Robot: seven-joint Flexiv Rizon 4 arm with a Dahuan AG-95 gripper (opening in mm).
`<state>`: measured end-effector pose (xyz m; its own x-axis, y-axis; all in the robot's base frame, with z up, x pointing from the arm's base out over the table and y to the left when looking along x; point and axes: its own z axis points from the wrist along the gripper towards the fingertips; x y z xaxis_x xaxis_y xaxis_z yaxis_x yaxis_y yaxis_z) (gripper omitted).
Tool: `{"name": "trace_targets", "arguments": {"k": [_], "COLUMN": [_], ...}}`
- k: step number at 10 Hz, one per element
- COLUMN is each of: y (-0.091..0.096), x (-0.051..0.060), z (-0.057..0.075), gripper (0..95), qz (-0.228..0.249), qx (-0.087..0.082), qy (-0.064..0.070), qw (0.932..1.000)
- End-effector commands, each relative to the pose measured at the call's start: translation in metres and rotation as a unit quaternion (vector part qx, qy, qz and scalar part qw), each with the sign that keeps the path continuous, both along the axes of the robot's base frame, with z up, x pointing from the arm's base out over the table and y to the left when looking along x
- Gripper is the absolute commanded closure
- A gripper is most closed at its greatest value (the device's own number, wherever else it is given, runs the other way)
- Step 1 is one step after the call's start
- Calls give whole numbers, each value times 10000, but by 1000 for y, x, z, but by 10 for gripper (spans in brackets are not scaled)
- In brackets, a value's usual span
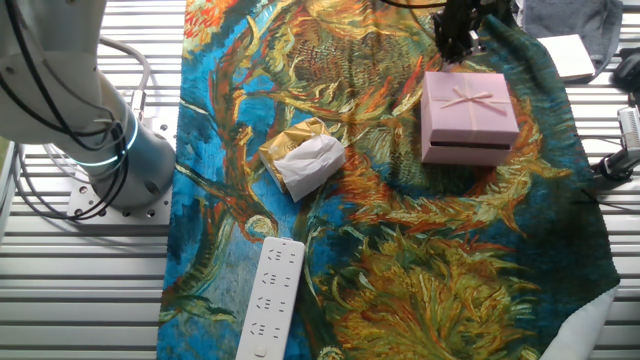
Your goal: Slide the outer casing onto the gift box
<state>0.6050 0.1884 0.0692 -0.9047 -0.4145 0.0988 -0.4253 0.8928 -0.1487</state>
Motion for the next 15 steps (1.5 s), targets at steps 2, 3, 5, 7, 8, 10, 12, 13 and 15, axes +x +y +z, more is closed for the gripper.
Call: {"name": "trace_targets", "arguments": {"k": [2, 3, 5, 7, 8, 10, 12, 13, 15], "y": [-7, -12, -18, -23, -25, -33, -41, -47, -63], "x": [1, 1, 0, -2, -2, -1, -1, 0, -1], "z": [5, 7, 10, 11, 12, 18, 24, 26, 33], "gripper": [950, 950, 950, 950, 950, 950, 950, 950, 950], "qz": [60, 91, 131, 160, 182, 284, 405, 522, 752], "qx": [-6, -2, 13, 22, 36, 37, 39, 33, 28], "qy": [22, 30, 40, 43, 44, 64, 80, 70, 66], "qw": [10000, 10000, 9999, 9999, 9998, 9996, 9991, 9986, 9971]}}
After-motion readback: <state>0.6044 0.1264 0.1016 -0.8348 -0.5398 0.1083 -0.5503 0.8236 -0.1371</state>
